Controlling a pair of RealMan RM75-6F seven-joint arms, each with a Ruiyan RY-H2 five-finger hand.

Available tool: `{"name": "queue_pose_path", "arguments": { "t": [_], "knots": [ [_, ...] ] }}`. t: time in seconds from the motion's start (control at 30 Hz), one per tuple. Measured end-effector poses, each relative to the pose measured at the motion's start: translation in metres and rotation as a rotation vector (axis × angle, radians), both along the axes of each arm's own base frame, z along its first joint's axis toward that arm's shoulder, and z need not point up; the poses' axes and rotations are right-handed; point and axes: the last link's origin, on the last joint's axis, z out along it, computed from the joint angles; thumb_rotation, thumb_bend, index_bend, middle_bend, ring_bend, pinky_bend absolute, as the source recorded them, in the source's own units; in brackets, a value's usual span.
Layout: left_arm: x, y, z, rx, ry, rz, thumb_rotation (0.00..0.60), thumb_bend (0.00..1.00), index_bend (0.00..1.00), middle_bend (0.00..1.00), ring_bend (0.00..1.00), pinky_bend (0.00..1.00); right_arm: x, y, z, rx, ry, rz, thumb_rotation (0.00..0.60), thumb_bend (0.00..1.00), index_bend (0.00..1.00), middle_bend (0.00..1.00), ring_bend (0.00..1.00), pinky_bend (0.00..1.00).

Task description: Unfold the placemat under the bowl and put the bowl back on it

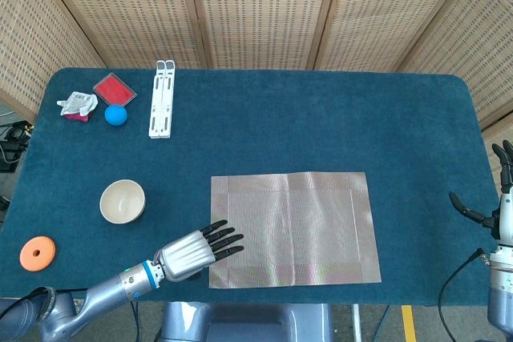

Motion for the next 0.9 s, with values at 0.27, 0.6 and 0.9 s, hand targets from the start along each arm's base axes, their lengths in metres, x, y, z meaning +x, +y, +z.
{"name": "queue_pose_path", "arguments": {
  "t": [0.27, 0.6, 0.9],
  "knots": [
    [-0.019, 0.01, 0.037, 0.145, -0.103, 0.128, 0.6, 0.19, 0.31, 0.0, 0.0, 0.0, 0.001, 0.001, -0.003, 0.009, 0.004, 0.003, 0.6, 0.35, 0.12, 0.0, 0.0, 0.0],
    [-0.093, 0.036, 0.072, 0.365, -0.014, 0.353, 0.6, 0.34, 0.49, 0.0, 0.0, 0.0, 0.003, 0.001, -0.008, 0.021, 0.018, 0.001, 0.6, 0.35, 0.12, 0.0, 0.0, 0.0],
    [-0.143, 0.036, 0.095, 0.434, 0.065, 0.472, 0.6, 0.38, 0.41, 0.0, 0.0, 0.0, 0.003, 0.0, -0.011, 0.024, 0.026, -0.001, 0.6, 0.35, 0.12, 0.0, 0.0, 0.0]
  ]
}}
